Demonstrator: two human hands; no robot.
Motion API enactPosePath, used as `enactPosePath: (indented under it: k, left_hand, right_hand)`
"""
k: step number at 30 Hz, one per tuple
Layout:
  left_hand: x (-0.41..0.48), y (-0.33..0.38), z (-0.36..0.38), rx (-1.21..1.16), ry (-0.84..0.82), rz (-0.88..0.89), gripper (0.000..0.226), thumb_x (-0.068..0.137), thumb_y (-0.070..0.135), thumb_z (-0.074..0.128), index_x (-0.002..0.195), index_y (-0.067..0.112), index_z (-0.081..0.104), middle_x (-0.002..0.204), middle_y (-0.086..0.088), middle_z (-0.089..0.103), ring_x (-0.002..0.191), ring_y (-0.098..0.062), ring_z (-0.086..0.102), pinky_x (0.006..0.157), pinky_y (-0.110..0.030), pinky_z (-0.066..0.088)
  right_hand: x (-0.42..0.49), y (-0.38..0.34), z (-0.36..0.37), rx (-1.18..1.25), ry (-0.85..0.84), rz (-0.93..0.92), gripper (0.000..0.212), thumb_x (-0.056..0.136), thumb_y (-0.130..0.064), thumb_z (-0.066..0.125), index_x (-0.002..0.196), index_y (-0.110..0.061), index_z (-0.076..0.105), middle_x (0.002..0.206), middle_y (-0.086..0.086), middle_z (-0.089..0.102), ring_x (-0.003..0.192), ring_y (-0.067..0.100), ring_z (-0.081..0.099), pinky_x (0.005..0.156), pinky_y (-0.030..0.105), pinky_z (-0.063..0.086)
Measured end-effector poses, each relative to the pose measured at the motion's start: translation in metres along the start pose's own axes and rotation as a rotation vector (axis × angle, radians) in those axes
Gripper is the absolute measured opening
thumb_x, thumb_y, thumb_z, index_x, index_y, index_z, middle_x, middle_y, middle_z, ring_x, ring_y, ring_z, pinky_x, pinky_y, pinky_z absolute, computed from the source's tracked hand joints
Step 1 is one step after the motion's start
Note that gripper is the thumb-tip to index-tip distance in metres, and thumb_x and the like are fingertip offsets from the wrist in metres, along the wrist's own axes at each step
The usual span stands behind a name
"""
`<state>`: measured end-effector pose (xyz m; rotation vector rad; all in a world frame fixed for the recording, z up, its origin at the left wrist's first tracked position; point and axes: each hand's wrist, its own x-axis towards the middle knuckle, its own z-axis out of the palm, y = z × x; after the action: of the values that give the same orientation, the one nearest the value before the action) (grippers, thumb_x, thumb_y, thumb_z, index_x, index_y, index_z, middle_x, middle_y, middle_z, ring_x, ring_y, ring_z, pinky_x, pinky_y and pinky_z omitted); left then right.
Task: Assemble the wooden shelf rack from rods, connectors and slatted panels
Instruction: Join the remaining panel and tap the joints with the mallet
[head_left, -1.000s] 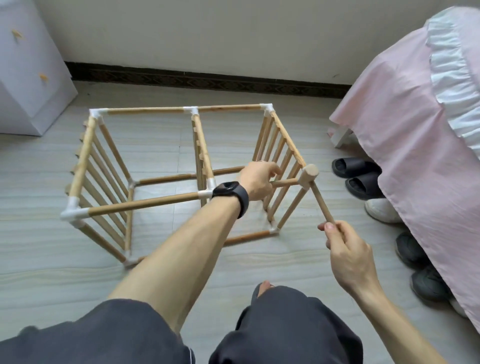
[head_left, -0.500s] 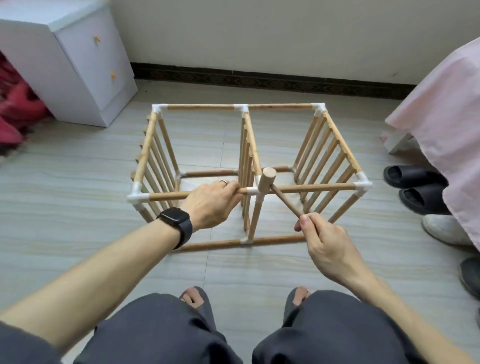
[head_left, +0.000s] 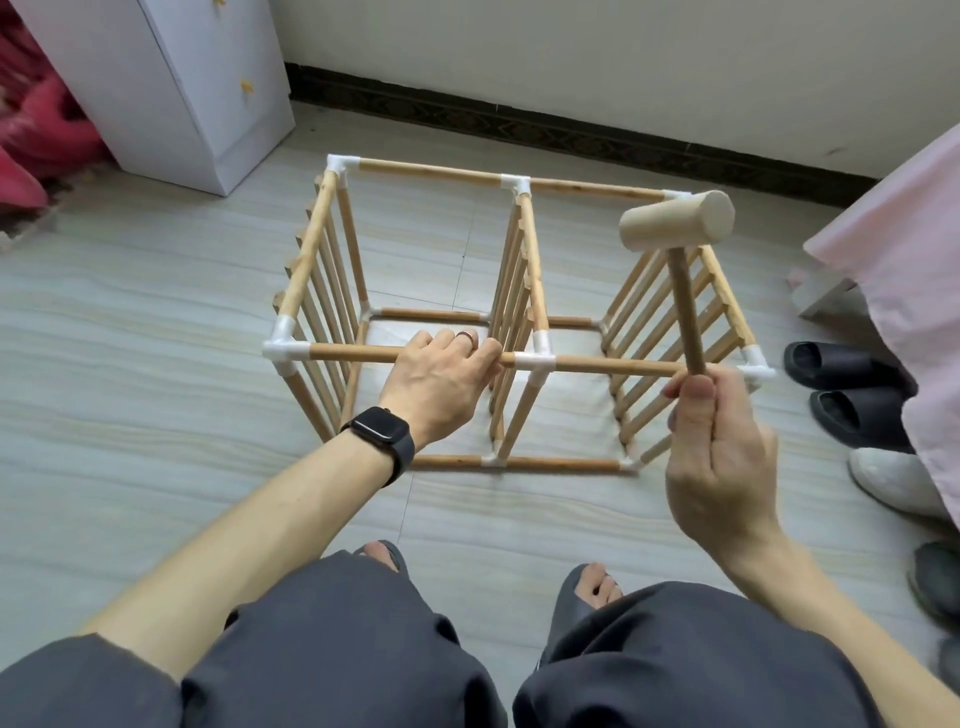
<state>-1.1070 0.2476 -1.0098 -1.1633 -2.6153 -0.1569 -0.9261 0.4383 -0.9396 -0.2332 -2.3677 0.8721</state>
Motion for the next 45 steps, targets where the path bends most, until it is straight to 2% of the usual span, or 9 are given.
enactPosePath:
  k: [4, 9, 13, 18, 22, 26, 32, 38, 45]
  left_hand:
    - [0.000, -0.001, 0.001, 0.007, -0.016, -0.003, 0.031, 0.109, 0.039, 0.029, 0.117, 0.020, 0.053, 0.101, -0.003, 0.060, 0.086, -0.027, 0.053, 0.072, -0.036, 0.027]
    - [0.001, -0.002, 0.003, 0.008, -0.027, -0.009, 0.030, 0.109, 0.040, 0.028, 0.118, 0.022, 0.051, 0.101, -0.002, 0.060, 0.086, -0.025, 0.053, 0.072, -0.034, 0.025]
    - [0.001, -0.002, 0.003, 0.023, -0.033, -0.005, 0.030, 0.109, 0.041, 0.027, 0.118, 0.022, 0.049, 0.101, -0.002, 0.059, 0.084, -0.024, 0.051, 0.071, -0.034, 0.026]
    - [0.001, -0.002, 0.004, 0.046, -0.034, -0.004, 0.030, 0.109, 0.041, 0.028, 0.116, 0.022, 0.050, 0.099, -0.002, 0.060, 0.082, -0.025, 0.052, 0.070, -0.034, 0.026]
    - [0.002, -0.003, 0.002, 0.020, -0.038, 0.007, 0.031, 0.109, 0.040, 0.027, 0.123, 0.022, 0.049, 0.105, -0.002, 0.059, 0.088, -0.025, 0.053, 0.072, -0.034, 0.027]
    - [-0.006, -0.032, -0.007, -0.163, -0.006, -0.016, 0.048, 0.101, 0.048, 0.040, 0.143, 0.025, 0.040, 0.137, -0.005, 0.050, 0.119, -0.027, 0.050, 0.096, -0.043, 0.038]
    - [-0.076, -0.124, -0.030, -0.328, 0.090, -0.593, 0.074, 0.090, 0.064, 0.057, 0.147, 0.027, 0.026, 0.146, -0.012, 0.034, 0.125, -0.035, 0.044, 0.096, -0.053, 0.043]
    - [-0.092, -0.118, -0.041, -0.608, -0.132, -0.758, 0.072, 0.078, 0.080, 0.039, 0.114, 0.021, 0.059, 0.088, 0.008, 0.064, 0.088, -0.020, 0.068, 0.067, -0.037, 0.056]
    - [-0.066, -0.078, -0.024, -0.678, -0.148, -0.647, 0.047, 0.097, 0.059, 0.048, 0.120, 0.020, 0.060, 0.089, -0.002, 0.069, 0.085, -0.023, 0.065, 0.072, -0.040, 0.053]
  right_hand:
    - [-0.005, 0.008, 0.007, -0.495, -0.571, 0.267, 0.031, 0.106, -0.043, 0.024, 0.095, -0.025, 0.047, 0.073, -0.001, 0.065, 0.069, 0.029, 0.061, 0.067, 0.045, 0.051]
    - [-0.007, 0.003, 0.001, -0.140, -0.093, 0.086, 0.031, 0.106, -0.044, 0.028, 0.095, -0.026, 0.051, 0.053, -0.005, 0.051, 0.049, 0.014, 0.053, 0.043, 0.027, 0.038]
    - [-0.009, 0.009, 0.007, -0.465, -0.503, 0.265, 0.035, 0.107, -0.043, 0.024, 0.096, -0.024, 0.052, 0.069, 0.000, 0.064, 0.068, 0.027, 0.062, 0.065, 0.045, 0.052]
    - [-0.006, 0.004, 0.004, -0.080, -0.037, 0.102, 0.031, 0.107, -0.042, 0.028, 0.093, -0.026, 0.051, 0.053, -0.003, 0.050, 0.048, 0.015, 0.052, 0.043, 0.019, 0.036]
    - [-0.015, 0.009, 0.013, -0.479, -0.541, 0.264, 0.031, 0.105, -0.045, 0.020, 0.087, -0.027, 0.037, 0.065, 0.001, 0.059, 0.064, 0.031, 0.057, 0.062, 0.045, 0.048]
    - [-0.002, 0.012, 0.011, -0.304, -0.425, 0.299, 0.036, 0.102, -0.045, 0.028, 0.083, -0.026, 0.051, 0.068, -0.002, 0.065, 0.065, 0.024, 0.059, 0.065, 0.048, 0.048]
    - [0.000, 0.017, 0.024, -0.084, -0.379, 0.385, 0.034, 0.104, -0.043, 0.038, 0.083, -0.029, 0.062, 0.059, -0.012, 0.062, 0.056, 0.006, 0.057, 0.051, 0.033, 0.035]
    - [0.021, -0.009, 0.064, 0.120, -0.489, 0.321, 0.026, 0.102, -0.034, 0.048, 0.089, -0.019, 0.066, 0.070, 0.006, 0.062, 0.064, 0.017, 0.056, 0.061, 0.040, 0.045]
    - [0.027, -0.023, 0.083, 0.113, -0.532, 0.187, 0.029, 0.103, -0.043, 0.042, 0.086, -0.027, 0.059, 0.066, 0.005, 0.062, 0.056, 0.015, 0.055, 0.054, 0.036, 0.040]
